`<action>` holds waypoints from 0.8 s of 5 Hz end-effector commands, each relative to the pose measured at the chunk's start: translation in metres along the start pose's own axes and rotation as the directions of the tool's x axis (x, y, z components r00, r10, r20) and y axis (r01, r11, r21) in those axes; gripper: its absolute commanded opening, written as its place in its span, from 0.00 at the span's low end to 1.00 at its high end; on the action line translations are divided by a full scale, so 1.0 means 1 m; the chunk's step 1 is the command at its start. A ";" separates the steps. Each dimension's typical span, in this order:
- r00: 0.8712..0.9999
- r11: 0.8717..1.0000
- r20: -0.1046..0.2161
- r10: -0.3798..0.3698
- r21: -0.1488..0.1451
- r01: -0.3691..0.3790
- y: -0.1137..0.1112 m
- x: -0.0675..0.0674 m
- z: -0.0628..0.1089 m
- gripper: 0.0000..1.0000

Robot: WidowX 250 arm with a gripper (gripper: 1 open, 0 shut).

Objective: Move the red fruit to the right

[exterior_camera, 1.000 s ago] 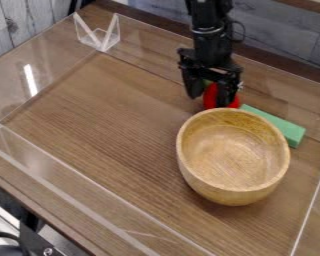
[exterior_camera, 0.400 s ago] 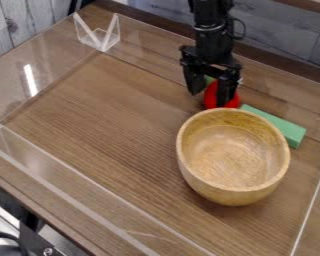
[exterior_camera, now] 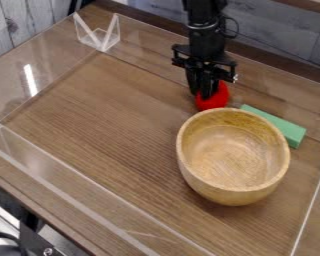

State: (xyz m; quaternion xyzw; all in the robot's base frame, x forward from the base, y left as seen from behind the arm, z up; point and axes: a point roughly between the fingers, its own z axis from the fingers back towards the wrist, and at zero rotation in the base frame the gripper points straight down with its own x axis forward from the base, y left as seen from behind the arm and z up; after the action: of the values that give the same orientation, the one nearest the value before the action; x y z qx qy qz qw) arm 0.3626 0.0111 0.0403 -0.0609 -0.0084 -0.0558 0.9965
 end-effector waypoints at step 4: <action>0.979 0.993 0.168 -0.115 0.049 0.108 0.016 0.000 0.056 1.00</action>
State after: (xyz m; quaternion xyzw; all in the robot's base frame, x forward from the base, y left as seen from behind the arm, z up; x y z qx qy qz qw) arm 0.3545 0.0345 0.0701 -0.0556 -0.0647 -0.1034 0.9910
